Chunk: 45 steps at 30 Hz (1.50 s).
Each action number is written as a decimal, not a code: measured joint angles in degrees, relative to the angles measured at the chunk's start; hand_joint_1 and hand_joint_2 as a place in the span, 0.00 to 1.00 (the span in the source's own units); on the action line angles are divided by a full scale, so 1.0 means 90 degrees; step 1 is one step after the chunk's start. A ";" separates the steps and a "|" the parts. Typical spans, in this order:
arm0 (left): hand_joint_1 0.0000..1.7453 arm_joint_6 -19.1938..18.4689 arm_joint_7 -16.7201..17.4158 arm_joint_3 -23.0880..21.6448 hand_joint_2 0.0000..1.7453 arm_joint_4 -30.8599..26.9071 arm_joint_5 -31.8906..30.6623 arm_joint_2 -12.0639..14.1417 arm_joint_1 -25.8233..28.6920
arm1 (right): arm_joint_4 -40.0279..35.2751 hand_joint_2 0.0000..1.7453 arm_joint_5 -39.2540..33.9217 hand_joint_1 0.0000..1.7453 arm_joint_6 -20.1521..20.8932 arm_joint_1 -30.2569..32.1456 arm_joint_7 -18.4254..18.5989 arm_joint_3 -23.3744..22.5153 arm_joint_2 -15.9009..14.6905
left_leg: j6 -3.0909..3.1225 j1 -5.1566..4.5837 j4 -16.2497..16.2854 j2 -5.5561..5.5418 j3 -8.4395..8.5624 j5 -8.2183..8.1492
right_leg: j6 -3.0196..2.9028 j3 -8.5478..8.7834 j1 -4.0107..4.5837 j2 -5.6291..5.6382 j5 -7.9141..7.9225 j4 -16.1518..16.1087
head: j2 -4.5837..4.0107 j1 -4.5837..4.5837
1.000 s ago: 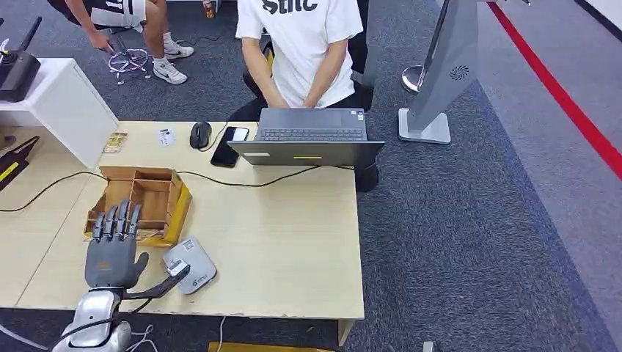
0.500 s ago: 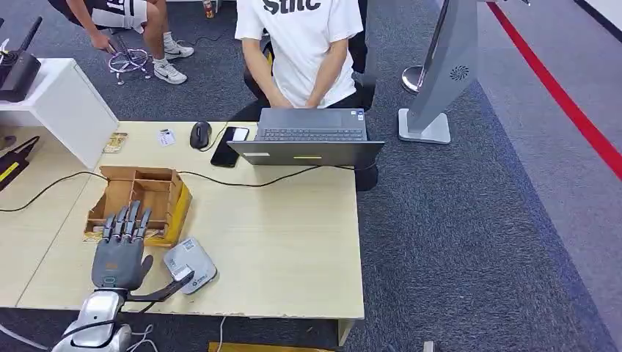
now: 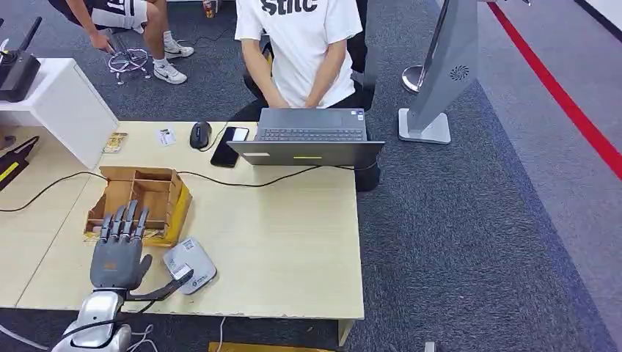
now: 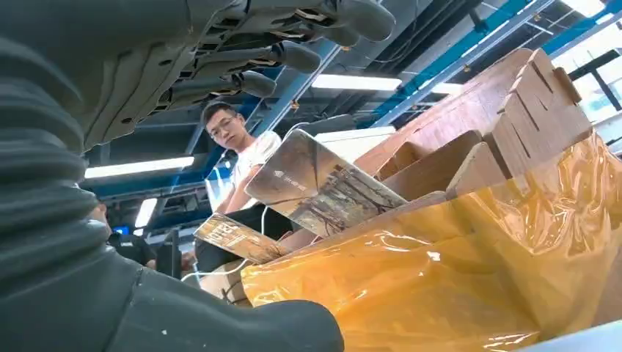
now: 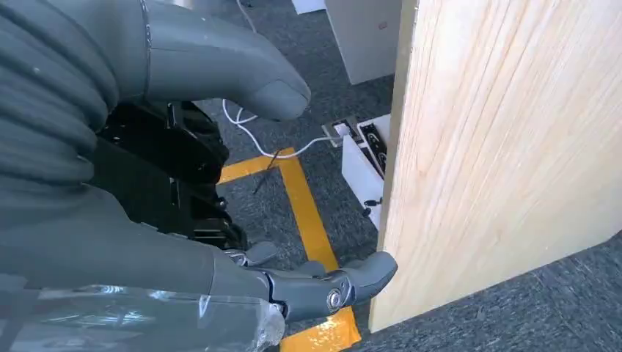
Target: Pass the card to the sensor for recognition and then transmit it.
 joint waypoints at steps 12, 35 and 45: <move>0.00 0.0000 -0.0304 0.0313 1.00 -0.0146 0.0000 0.0017 0.0084 | 0.0000 1.00 0.0022 0.00 0.0000 0.0004 -0.0010 -0.0010 -0.0007 | 0.0000 0.0000 0.0000 0.0000 0.0000 0.0000 | 0.0000 0.0000 0.0000 0.0000 0.0000 0.0000 | 0.0000 0.0000; 1.00 0.0000 -0.0350 0.0476 1.00 -0.0105 0.0000 0.0019 0.0042 | 0.0000 1.00 0.0051 0.00 0.0019 0.0001 -0.0002 -0.0100 -0.0007 | 0.0000 0.0000 0.0000 -0.0001 -0.0001 0.0000 | 0.0000 0.0000 0.0000 -0.0001 0.0000 0.0000 | 0.0000 0.0000; 1.00 0.0000 -0.0330 0.0503 1.00 0.0068 0.0000 0.0031 -0.0058 | 0.0000 1.00 0.0068 0.00 0.0049 -0.0001 0.0000 -0.0116 -0.0007 | 0.0000 0.0000 0.0000 -0.0001 -0.0001 0.0000 | 0.0000 0.0001 0.0000 0.0000 0.0000 0.0001 | 0.0000 0.0000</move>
